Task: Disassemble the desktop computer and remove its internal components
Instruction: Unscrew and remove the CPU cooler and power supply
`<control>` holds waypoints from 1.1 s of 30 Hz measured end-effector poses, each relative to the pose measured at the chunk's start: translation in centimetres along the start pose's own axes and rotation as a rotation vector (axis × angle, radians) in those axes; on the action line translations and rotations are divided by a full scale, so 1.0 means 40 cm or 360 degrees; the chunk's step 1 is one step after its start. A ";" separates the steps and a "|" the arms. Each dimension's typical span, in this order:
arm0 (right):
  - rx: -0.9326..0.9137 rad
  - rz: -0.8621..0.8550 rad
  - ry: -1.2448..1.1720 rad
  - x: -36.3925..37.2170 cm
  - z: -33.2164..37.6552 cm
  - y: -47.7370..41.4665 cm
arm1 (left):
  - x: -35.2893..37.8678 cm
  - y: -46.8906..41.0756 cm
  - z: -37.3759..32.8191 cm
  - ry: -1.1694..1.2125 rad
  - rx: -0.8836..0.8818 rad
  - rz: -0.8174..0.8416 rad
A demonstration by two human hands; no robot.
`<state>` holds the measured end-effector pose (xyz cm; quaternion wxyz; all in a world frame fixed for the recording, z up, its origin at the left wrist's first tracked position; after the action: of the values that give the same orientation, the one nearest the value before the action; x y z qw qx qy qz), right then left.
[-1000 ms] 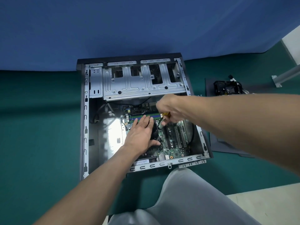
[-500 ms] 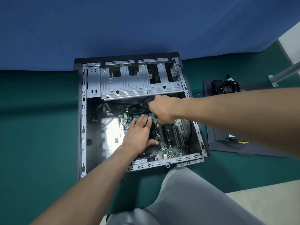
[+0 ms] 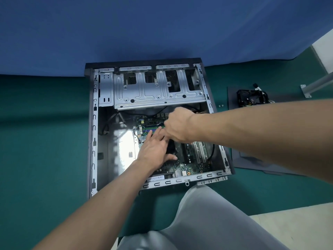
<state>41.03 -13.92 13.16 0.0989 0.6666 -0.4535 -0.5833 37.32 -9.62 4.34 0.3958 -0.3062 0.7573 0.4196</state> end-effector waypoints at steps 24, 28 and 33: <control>-0.0197 -0.0124 -0.0158 0.006 -0.001 0.044 | 0.007 -0.003 0.008 0.0012 0.0003 -0.0012; 0.0581 -0.0040 -0.1456 0.055 -0.098 0.036 | 0.004 -0.002 0.009 0.0001 -0.0013 -0.0018; 0.1463 0.0630 -0.3016 0.161 -0.068 0.060 | 0.007 0.001 0.006 0.0006 -0.0027 -0.0019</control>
<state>41.64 -21.01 11.15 -0.4612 -0.1701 -0.6217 -0.6098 37.22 -9.43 4.06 0.3943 -0.3148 0.7527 0.4230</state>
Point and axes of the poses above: each hand's wrist, its own y-axis away from the middle knuckle, its own x-axis out of the palm, z = x × y, the point moved 6 cm from there along -y, towards the middle knuckle
